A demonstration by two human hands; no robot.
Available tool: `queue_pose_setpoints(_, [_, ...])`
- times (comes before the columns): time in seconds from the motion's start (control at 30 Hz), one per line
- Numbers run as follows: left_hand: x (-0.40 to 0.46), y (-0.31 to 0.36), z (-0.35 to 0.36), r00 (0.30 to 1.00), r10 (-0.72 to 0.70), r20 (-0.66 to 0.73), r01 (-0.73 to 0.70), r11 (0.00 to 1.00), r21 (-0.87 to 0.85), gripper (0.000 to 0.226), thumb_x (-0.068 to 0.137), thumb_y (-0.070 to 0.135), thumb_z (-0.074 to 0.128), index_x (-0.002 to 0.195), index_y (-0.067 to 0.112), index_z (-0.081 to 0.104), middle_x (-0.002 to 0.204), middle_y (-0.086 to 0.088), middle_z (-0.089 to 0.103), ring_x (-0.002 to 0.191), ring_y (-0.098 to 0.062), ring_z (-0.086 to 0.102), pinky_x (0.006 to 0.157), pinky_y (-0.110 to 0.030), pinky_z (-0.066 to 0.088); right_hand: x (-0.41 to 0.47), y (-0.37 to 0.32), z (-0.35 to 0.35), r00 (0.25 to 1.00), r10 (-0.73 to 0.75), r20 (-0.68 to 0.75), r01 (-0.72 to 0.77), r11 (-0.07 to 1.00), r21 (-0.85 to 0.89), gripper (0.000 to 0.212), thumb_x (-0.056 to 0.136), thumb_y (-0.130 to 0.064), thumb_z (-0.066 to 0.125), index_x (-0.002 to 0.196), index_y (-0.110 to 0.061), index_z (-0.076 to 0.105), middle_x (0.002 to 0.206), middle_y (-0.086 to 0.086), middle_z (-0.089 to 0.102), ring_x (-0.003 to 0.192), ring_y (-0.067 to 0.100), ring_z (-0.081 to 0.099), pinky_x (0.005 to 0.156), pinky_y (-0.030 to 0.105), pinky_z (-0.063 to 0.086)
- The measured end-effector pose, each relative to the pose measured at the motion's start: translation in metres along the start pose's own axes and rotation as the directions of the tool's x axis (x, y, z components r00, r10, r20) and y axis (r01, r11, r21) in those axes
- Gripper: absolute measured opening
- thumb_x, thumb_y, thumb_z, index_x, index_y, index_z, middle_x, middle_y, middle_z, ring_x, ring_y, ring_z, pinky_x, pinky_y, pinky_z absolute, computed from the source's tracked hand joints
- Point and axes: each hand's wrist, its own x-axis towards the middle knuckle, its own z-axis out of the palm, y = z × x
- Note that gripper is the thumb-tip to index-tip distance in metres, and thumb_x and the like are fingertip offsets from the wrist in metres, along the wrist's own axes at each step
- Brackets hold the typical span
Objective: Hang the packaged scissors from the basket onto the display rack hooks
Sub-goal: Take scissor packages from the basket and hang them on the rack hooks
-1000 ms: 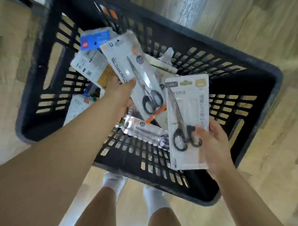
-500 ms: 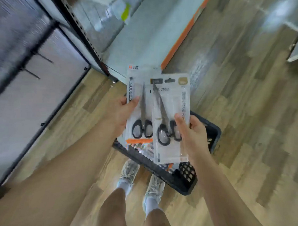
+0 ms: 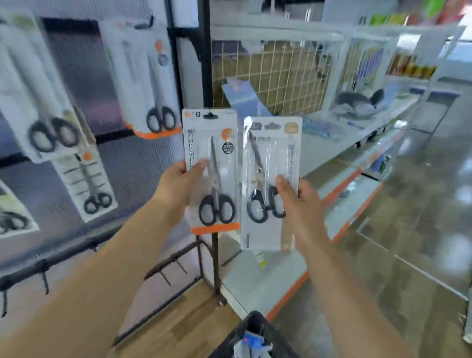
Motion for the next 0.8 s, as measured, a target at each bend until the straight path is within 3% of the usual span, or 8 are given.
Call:
queue_pose_setpoints(0.13, [-0.01,0.055,-0.036,0.997,0.067,-0.045,-0.069,0.996,-0.061,0.019,0.092,0.029,0.06,0.103,0.013,0.063,0.086,-0.005,0.069,0.066,-0.018,0.064,0.057,-0.03,0.055,0.006,-0.062,0.037,0.985,-0.151,0.078,0.151,0.988,0.015,0.019,0.093,-0.036,0.055,0.088,-0.018,0.059,0.071,-0.006,0.056,0.057,-0.006,0.051,0.048,0.006,0.036])
queue_pose_setpoints(0.23, [-0.021,0.073,-0.063,0.994,0.089,-0.069,-0.095,0.991,-0.091,0.024,0.093,0.026,0.059,0.108,0.009,0.065,0.089,-0.007,0.072,0.067,-0.018,0.068,0.055,-0.028,0.055,0.003,-0.082,0.063,0.969,-0.203,0.14,0.203,0.979,0.019,0.02,0.093,-0.034,0.054,0.099,-0.017,0.063,0.098,0.011,0.067,0.081,0.012,0.063,0.064,0.011,0.044])
queue_pose_setpoints(0.33, [-0.027,0.08,-0.092,0.982,0.1,-0.16,-0.117,0.988,-0.097,0.016,0.093,0.022,0.058,0.099,0.008,0.065,0.082,-0.006,0.071,0.059,-0.013,0.067,0.048,-0.022,0.052,-0.001,-0.09,0.088,0.964,-0.176,0.199,0.177,0.984,0.016,0.036,0.093,-0.037,0.055,0.102,-0.003,0.061,0.1,0.018,0.064,0.09,0.023,0.062,0.072,0.025,0.047])
queue_pose_setpoints(0.43, [-0.031,0.082,-0.121,0.963,0.097,-0.25,-0.119,0.99,-0.073,0.015,0.092,0.025,0.061,0.097,0.011,0.064,0.09,-0.005,0.068,0.073,-0.015,0.064,0.055,-0.022,0.052,0.0,-0.099,0.115,0.953,-0.176,0.246,0.172,0.984,0.039,0.034,0.092,-0.037,0.055,0.098,-0.004,0.059,0.089,0.009,0.062,0.08,0.016,0.058,0.063,0.017,0.039])
queue_pose_setpoints(0.57, [-0.031,0.09,-0.162,0.928,0.117,-0.353,-0.142,0.989,-0.044,0.017,0.089,0.027,0.065,0.099,0.013,0.066,0.099,-0.004,0.069,0.081,-0.016,0.064,0.064,-0.025,0.049,-0.003,-0.113,0.156,0.931,-0.169,0.325,0.149,0.985,0.085,0.009,0.094,-0.034,0.055,0.094,-0.025,0.057,0.094,-0.007,0.064,0.081,-0.001,0.057,0.067,0.01,0.046])
queue_pose_setpoints(0.63, [-0.031,0.098,-0.18,0.908,0.143,-0.395,-0.167,0.986,-0.027,0.012,0.089,0.024,0.065,0.092,0.013,0.065,0.093,-0.004,0.069,0.074,-0.014,0.063,0.061,-0.024,0.05,-0.004,-0.118,0.176,0.916,-0.178,0.359,0.147,0.983,0.114,0.011,0.093,-0.034,0.056,0.097,-0.024,0.061,0.105,0.001,0.066,0.091,0.008,0.061,0.081,0.023,0.05])
queue_pose_setpoints(0.73, [-0.03,0.11,-0.207,0.888,0.168,-0.428,-0.188,0.982,-0.006,0.015,0.089,0.024,0.065,0.086,0.01,0.06,0.077,-0.001,0.062,0.064,-0.014,0.056,0.048,-0.016,0.046,-0.009,-0.13,0.2,0.889,-0.176,0.422,0.119,0.98,0.158,0.024,0.094,-0.031,0.055,0.113,-0.016,0.06,0.106,-0.004,0.064,0.093,0.005,0.058,0.073,0.014,0.044])
queue_pose_setpoints(0.8, [-0.03,0.114,-0.223,0.879,0.183,-0.441,-0.192,0.981,0.026,0.024,0.086,0.03,0.068,0.09,0.009,0.059,0.083,-0.006,0.063,0.074,-0.023,0.057,0.065,-0.027,0.05,-0.01,-0.135,0.214,0.87,-0.184,0.458,0.122,0.979,0.16,0.027,0.094,-0.033,0.054,0.116,-0.017,0.058,0.108,-0.007,0.062,0.092,0.0,0.056,0.07,0.01,0.04])
